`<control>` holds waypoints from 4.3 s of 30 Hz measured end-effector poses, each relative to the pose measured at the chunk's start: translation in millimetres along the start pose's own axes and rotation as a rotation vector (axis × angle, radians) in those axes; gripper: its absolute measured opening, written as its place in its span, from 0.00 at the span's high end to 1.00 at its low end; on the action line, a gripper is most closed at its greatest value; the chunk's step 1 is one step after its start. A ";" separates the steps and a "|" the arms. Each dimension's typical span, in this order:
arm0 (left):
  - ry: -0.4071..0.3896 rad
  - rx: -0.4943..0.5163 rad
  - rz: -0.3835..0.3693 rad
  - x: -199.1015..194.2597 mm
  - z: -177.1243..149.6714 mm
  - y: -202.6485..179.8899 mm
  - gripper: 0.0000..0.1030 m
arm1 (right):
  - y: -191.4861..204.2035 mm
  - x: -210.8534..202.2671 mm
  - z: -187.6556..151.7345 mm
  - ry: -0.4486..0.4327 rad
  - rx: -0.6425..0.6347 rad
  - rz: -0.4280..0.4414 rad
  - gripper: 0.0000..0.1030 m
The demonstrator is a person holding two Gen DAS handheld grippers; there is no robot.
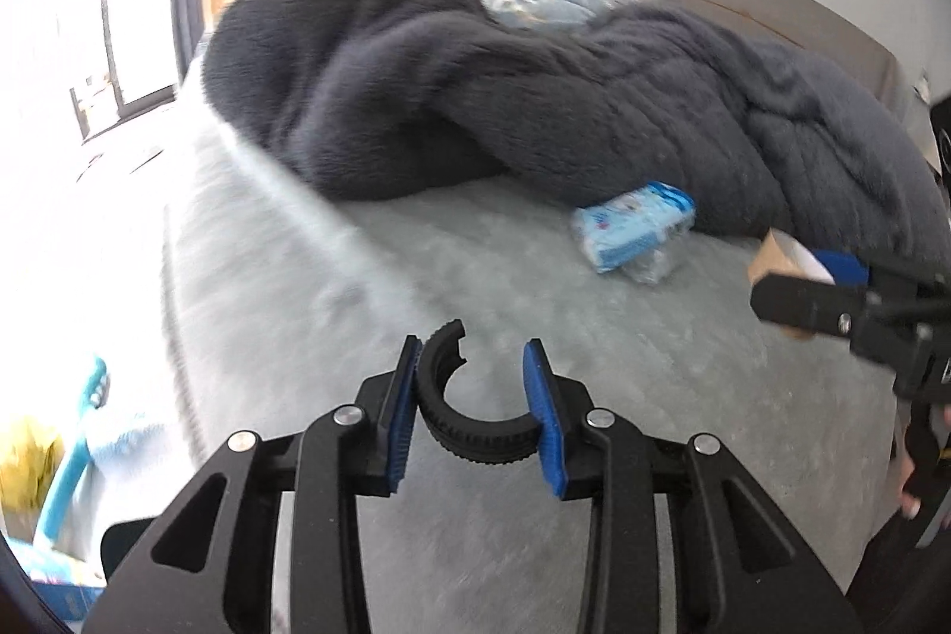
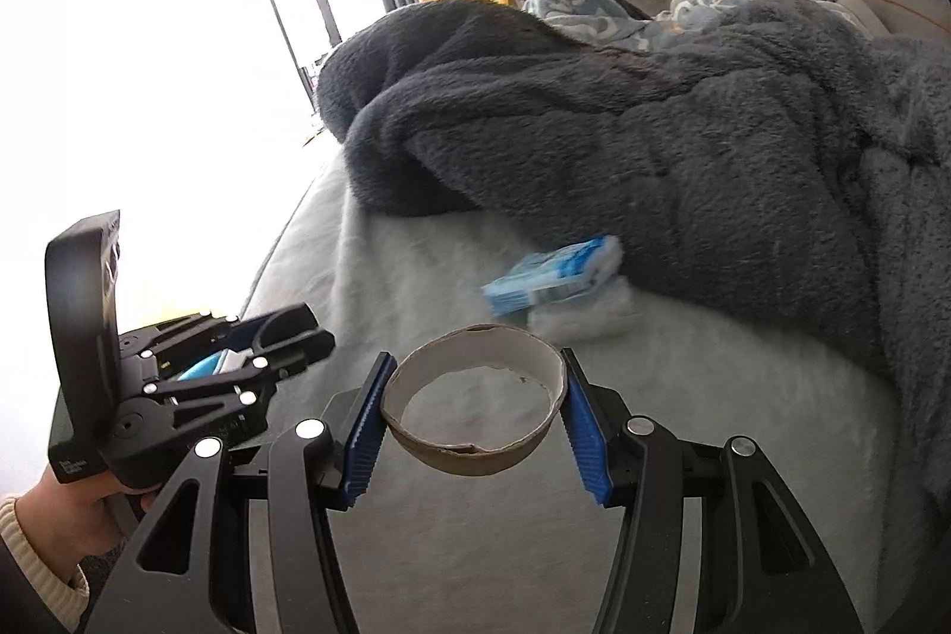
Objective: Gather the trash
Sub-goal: 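Carry the black ring with the left tool while the right tool carries the tape roll to the bin, then open both tools over the teal bin to drop the ring and tape roll, then move both open tools from the bin to the blue tissue pack on the bed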
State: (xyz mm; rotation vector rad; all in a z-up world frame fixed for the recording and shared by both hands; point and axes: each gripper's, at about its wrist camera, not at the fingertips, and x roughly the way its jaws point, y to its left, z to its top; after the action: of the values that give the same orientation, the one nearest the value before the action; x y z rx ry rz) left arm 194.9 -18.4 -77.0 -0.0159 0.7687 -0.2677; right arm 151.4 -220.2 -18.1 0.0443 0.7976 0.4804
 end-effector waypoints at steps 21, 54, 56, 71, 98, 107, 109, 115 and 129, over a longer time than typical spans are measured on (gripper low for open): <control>0.020 -0.221 0.134 -51.9 -43.1 103.5 0.64 | 94.6 14.4 12.1 0.008 -0.085 0.116 0.46; 0.544 -0.474 0.246 -23.2 -207.7 253.7 0.62 | 266.8 95.0 -6.0 0.147 -0.298 0.343 0.46; 0.557 -0.490 0.241 -25.2 -211.9 258.5 0.60 | 271.9 99.5 -7.5 0.160 -0.302 0.344 0.46; 0.438 -0.514 0.258 -71.4 -210.7 289.4 0.22 | 300.1 149.1 -24.7 0.290 -0.338 0.310 0.47; -0.062 -0.405 0.302 -189.5 -135.8 285.3 0.14 | 309.6 211.1 -74.1 0.530 -0.305 0.242 0.46; -0.157 -0.356 0.302 -212.6 -109.7 268.8 0.13 | 313.5 220.1 -87.1 0.563 -0.336 0.220 0.46; -0.171 -0.346 0.301 -216.8 -106.5 265.4 0.12 | 315.7 220.4 -87.9 0.561 -0.352 0.209 0.45; -0.223 -0.326 0.290 -227.6 -93.9 252.8 0.11 | 317.4 216.2 -85.6 0.538 -0.354 0.224 0.34; -0.321 -0.319 0.281 -253.2 -60.1 222.4 0.07 | 318.4 165.0 -51.3 0.320 -0.366 0.287 0.21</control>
State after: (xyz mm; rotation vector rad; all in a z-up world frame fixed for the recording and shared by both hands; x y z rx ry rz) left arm 31.6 263.5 28.3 -0.2456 0.4793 0.1257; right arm 87.7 127.6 -97.0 -0.2666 1.0109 0.9149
